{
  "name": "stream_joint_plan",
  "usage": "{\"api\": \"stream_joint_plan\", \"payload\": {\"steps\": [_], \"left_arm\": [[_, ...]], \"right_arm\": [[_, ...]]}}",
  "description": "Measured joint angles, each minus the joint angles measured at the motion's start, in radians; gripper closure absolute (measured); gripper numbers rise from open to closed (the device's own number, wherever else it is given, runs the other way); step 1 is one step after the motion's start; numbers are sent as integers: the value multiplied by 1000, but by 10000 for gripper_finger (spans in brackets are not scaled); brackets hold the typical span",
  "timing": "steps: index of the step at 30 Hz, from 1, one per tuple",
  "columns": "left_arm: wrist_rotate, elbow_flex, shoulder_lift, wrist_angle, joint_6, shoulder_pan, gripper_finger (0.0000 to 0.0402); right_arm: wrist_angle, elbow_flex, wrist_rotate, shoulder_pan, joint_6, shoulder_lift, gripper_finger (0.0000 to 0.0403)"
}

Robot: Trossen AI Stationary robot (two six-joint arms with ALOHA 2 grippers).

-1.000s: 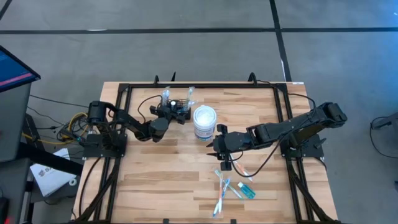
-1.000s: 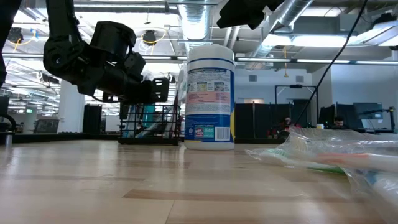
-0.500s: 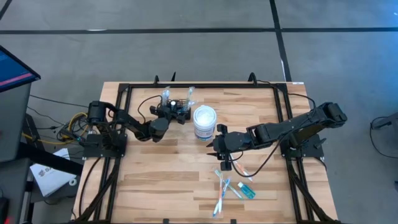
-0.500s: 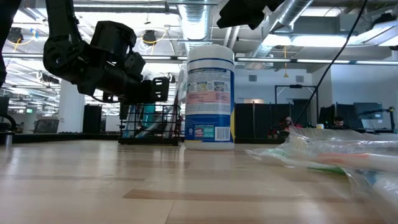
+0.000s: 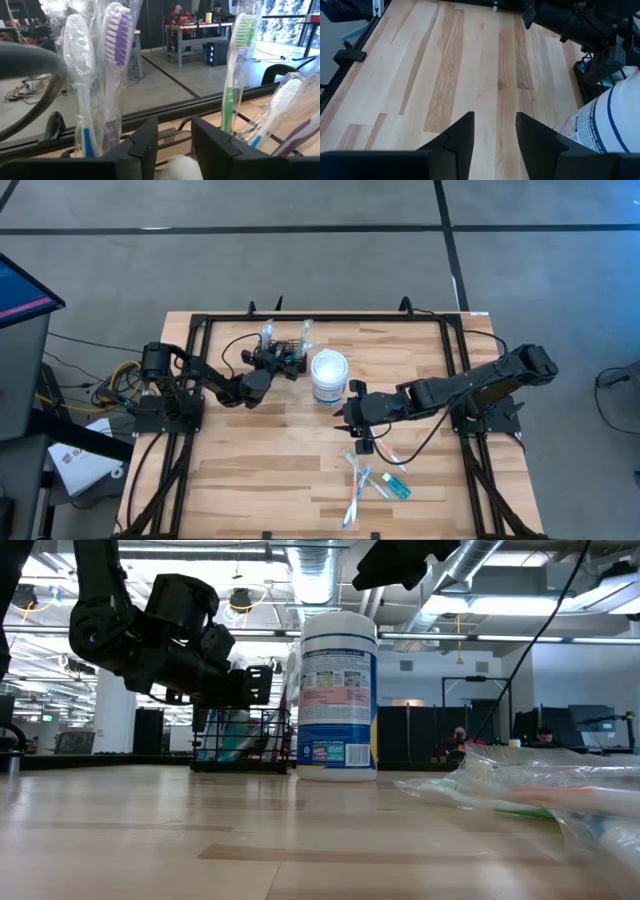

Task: Pick & Place toothbrushing station
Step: Put the top blue mouthwash into the mesh organizer, then put the top orange toothbrush into the mesh organizer

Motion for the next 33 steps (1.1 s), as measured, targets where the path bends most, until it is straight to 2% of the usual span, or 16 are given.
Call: {"api": "stream_joint_plan", "payload": {"steps": [15, 22, 29, 33], "left_arm": [[0, -1, 0, 12, 2, 1, 295], [17, -4, 5, 125, 112, -30, 296], [27, -3, 4, 162, 136, -41, 296], [30, 3, -29, 181, 214, -41, 296]], "right_arm": [[1, 0, 0, 0, 0, 0, 268], [8, 0, 0, 0, 0, 0, 269], [10, 0, 0, 0, 0, 0, 266], [12, 0, 0, 0, 0, 0, 266]]}}
